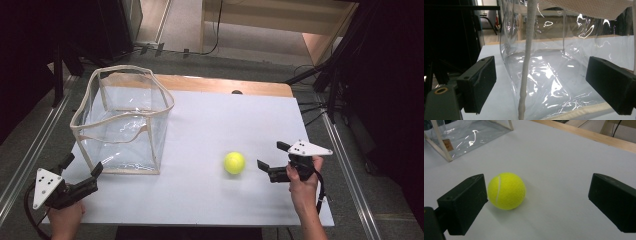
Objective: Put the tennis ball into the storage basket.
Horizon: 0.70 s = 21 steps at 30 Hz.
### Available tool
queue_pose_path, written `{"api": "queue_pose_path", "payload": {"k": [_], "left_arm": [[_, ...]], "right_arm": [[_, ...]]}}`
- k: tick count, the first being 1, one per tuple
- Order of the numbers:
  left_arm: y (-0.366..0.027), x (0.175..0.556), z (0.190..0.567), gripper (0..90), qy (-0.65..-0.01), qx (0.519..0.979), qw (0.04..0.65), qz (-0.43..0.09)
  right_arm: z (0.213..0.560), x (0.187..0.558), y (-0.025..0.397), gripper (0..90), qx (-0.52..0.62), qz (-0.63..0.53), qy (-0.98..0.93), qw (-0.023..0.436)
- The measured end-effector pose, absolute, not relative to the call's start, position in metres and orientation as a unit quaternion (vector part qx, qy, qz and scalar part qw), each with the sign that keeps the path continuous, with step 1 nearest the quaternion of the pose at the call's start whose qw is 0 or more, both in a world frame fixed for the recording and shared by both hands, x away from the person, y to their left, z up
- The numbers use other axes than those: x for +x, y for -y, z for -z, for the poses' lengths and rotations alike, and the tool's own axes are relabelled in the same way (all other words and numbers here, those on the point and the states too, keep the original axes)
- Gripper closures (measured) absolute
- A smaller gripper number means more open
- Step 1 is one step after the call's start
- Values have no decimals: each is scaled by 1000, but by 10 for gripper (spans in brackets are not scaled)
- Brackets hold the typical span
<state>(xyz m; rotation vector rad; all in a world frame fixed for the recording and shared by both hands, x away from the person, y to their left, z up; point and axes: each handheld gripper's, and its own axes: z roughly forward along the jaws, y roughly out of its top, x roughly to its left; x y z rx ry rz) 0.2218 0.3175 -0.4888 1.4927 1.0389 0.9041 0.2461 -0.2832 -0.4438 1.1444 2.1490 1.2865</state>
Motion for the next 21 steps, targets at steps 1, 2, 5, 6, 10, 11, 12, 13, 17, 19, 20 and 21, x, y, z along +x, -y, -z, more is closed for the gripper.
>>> {"api": "queue_pose_path", "payload": {"k": [1,2,5,6,10,11,12,13,17,19,20,21], "left_arm": [[-318,222,489,98,-435,625,527,-378],[-318,222,489,98,-435,624,528,-378],[-318,222,489,98,-434,625,529,-375],[-318,222,489,98,-435,625,529,-375],[-318,222,489,98,-435,625,529,-375],[-318,221,489,98,-434,625,530,-374],[-318,221,489,98,-434,625,530,-374],[-318,221,489,98,-436,624,530,-374],[-318,221,489,98,-434,625,530,-375],[-318,222,489,98,-435,625,530,-375],[-318,221,489,98,-434,625,529,-375],[-318,221,489,98,-433,626,530,-375]], "right_arm": [[444,246,283,9,408,-458,-766,193],[443,248,281,9,406,-458,-767,192],[442,257,274,9,397,-455,-775,185],[442,258,272,9,397,-453,-777,181],[442,264,266,9,390,-448,-787,167],[441,267,261,9,386,-442,-793,162],[441,267,261,9,386,-442,-793,162],[440,270,257,9,383,-437,-799,155],[439,275,251,9,381,-424,-808,148],[440,281,245,9,377,-410,-819,139],[440,283,244,13,377,-407,-821,137],[440,284,242,43,373,-405,-824,133]]}}
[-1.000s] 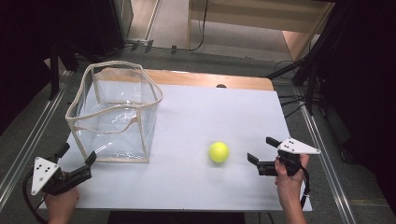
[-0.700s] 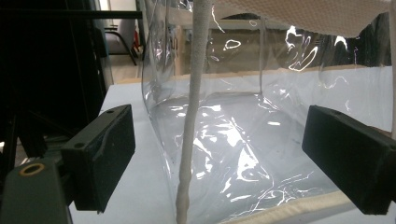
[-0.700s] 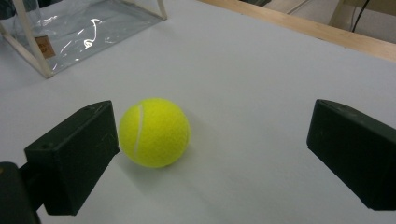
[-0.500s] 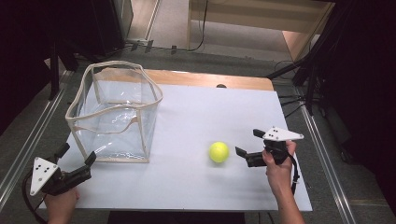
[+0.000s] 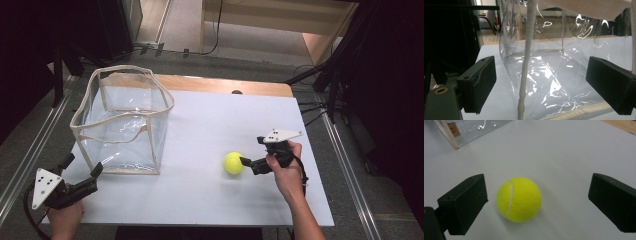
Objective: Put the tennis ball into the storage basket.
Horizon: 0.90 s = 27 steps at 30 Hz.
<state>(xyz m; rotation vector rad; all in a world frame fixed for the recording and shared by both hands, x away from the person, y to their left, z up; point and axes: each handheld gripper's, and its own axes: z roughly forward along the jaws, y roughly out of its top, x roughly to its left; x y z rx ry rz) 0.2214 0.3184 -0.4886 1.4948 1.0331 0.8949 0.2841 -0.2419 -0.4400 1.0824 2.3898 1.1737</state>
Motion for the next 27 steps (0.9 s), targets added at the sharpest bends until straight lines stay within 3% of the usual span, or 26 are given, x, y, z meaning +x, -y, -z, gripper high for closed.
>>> {"api": "queue_pose_path", "payload": {"k": [27], "left_arm": [[-318,221,489,98,-434,625,529,-375]], "right_arm": [[462,310,201,50,355,-268,-895,40]]}}
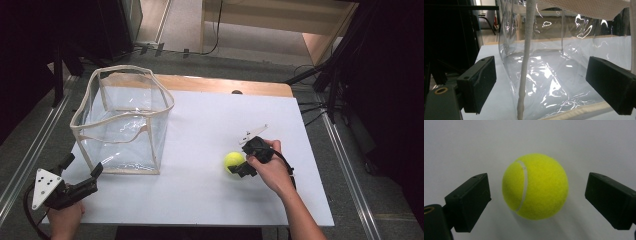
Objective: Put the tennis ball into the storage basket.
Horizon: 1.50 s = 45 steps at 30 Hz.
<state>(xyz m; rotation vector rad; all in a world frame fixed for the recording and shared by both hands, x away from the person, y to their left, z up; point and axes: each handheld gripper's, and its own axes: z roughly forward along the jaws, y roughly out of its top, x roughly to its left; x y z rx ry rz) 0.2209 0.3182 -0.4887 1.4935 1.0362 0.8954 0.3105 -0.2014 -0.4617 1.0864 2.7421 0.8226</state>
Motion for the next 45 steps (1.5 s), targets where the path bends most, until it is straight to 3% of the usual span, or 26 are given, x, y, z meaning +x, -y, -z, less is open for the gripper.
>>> {"api": "queue_pose_path", "payload": {"k": [16,19,37,45], "left_arm": [[-318,221,489,98,-432,627,529,-375],[-318,221,489,98,-432,627,529,-375],[-318,221,489,98,-432,628,527,-375],[-318,221,489,98,-431,627,530,-375]], "right_arm": [[471,317,186,56,348,-206,-915,19],[470,319,185,119,349,-199,-916,25],[477,325,178,132,352,-176,-919,20],[479,325,175,221,349,-179,-920,18]]}}
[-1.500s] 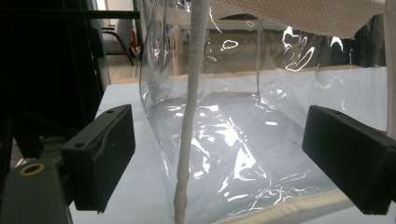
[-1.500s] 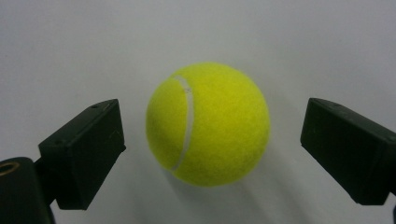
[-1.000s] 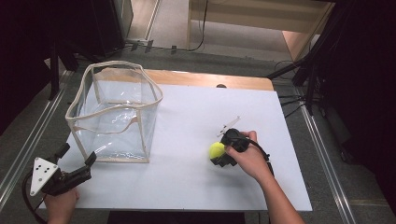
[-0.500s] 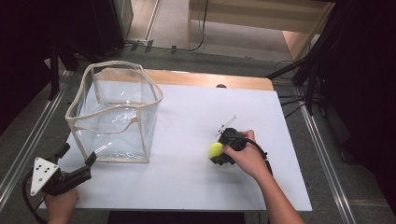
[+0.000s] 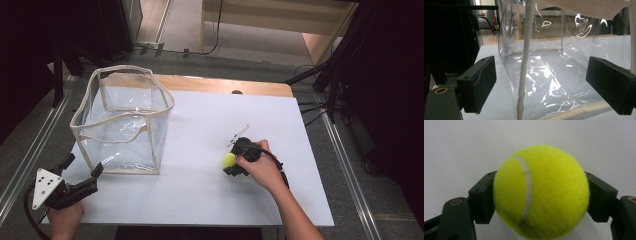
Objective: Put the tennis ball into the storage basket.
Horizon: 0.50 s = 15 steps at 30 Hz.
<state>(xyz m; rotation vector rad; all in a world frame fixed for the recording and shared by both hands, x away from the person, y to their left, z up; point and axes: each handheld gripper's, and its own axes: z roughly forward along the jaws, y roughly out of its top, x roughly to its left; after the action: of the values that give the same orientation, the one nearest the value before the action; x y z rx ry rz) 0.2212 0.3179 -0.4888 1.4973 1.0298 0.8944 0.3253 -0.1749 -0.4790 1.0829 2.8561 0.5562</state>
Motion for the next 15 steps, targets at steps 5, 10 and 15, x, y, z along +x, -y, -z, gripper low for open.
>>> {"api": "queue_pose_path", "payload": {"k": [5,10,15], "left_arm": [[-318,221,489,98,-431,628,528,-375],[-318,221,489,98,-432,628,528,-374],[-318,221,489,98,-432,628,529,-374]], "right_arm": [[477,325,173,227,342,-170,-924,25],[477,326,173,227,340,-172,-924,24],[475,328,173,228,339,-176,-924,21]]}}
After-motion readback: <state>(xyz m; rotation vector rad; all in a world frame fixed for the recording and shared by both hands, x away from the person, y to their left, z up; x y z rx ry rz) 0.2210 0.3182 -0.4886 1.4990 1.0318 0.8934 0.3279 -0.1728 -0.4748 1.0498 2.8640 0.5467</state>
